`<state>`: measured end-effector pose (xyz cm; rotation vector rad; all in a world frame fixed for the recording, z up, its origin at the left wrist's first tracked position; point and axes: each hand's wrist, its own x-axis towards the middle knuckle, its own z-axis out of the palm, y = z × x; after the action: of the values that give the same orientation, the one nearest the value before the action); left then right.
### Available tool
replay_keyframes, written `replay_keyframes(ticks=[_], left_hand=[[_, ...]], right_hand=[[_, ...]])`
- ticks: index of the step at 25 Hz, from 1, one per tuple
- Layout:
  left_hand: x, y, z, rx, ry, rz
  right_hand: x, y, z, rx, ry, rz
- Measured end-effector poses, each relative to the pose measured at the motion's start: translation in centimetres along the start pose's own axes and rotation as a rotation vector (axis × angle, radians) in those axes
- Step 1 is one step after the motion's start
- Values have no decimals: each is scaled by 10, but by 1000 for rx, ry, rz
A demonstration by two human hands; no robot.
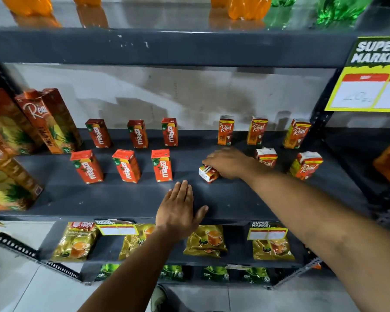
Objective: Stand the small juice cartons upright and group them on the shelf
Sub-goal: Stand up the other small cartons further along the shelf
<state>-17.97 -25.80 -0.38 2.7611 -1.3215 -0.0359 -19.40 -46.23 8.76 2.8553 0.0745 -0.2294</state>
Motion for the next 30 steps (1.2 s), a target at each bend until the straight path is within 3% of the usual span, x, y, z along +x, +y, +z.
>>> replay_keyframes(ticks=[4,9,12,21,24,26,28,30], left_hand=[[1,-2,2,7,9,8],[0,-1,3,4,15,13],[0,-1,3,3,3,7],[0,-1,4,7,9,-5],[0,0,3,11,15,-6],[1,0,3,13,19,-4],[0,0,3,16,20,-5],[-1,1,2,8,19,-10]], right_hand=[[-5,-6,10,262,239,258],[-4,-52,34,928,831,826],[2,-69,47,1088,966,1034],[-4,-84,54,1175,934,1109],[-20,-77,34,1249,1007,1039],[-24,-63,15,1170,1026,956],[-24,-49,-3,952,833,913],[-23,-40,-19,714,512,890]])
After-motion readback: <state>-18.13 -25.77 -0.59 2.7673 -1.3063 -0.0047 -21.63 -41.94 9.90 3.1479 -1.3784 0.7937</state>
